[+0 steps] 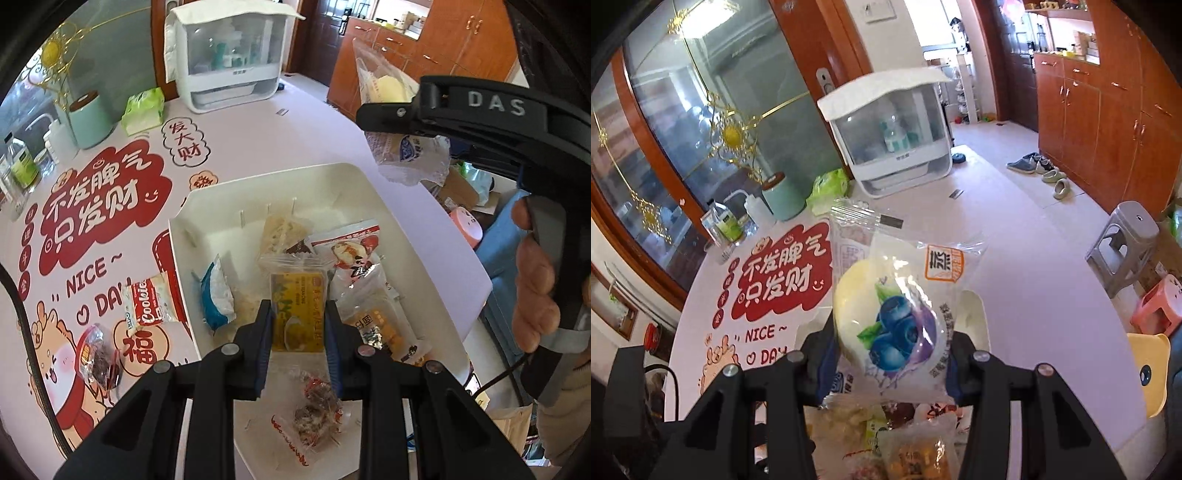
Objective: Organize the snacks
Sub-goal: 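Carry both snacks over the white tray and open both tools to drop them, then move both tools back toward the snacks left on the table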
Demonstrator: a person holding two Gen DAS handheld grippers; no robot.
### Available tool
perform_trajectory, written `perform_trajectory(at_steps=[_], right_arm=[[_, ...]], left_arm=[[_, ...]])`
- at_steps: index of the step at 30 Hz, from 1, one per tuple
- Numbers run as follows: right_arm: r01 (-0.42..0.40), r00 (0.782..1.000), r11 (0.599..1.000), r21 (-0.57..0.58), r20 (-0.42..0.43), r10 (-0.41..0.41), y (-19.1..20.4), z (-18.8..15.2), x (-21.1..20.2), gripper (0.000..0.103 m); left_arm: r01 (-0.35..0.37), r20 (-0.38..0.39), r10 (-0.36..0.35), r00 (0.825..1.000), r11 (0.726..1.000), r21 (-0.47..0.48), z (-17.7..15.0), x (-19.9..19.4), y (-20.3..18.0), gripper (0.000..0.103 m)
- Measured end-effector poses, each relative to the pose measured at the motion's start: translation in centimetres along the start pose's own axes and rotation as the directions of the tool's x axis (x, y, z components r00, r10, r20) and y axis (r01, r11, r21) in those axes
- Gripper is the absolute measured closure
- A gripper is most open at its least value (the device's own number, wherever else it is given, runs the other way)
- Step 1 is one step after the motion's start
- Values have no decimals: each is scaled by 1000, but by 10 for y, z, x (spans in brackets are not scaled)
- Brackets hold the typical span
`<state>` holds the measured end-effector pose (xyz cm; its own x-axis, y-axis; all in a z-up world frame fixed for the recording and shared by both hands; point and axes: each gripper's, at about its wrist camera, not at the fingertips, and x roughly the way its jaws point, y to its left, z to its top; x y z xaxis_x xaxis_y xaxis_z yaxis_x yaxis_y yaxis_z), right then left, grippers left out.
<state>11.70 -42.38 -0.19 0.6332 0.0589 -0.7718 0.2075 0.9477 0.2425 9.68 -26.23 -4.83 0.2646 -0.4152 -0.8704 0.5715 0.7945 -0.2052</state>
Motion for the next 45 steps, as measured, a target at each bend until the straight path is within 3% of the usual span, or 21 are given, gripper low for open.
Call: perform_trajectory(at_steps=[3, 7, 8, 27, 45], right_arm=[[21, 999, 1000, 2, -39, -21, -3, -2, 15, 53], [33, 996, 999, 13, -88, -32, -7, -5, 29, 51], [29, 996, 999, 19, -89, -27, -8, -5, 29, 50], [26, 999, 997, 77, -43, -23, -10, -13, 5, 48], [16, 998, 996, 83, -60, -11, 41, -49, -15, 48]], left_arm=[[-21, -17, 21, 1000, 1000, -3, -2, 4, 0, 74], [-50, -7, 50, 999, 999, -22, -3, 4, 3, 30], [-52, 3, 52, 999, 998, -25, -3, 2, 4, 27], [-76, -1, 76, 997, 997, -30, -10, -19, 21, 26], [-128, 37, 129, 991, 991, -27, -39, -73, 69, 26]])
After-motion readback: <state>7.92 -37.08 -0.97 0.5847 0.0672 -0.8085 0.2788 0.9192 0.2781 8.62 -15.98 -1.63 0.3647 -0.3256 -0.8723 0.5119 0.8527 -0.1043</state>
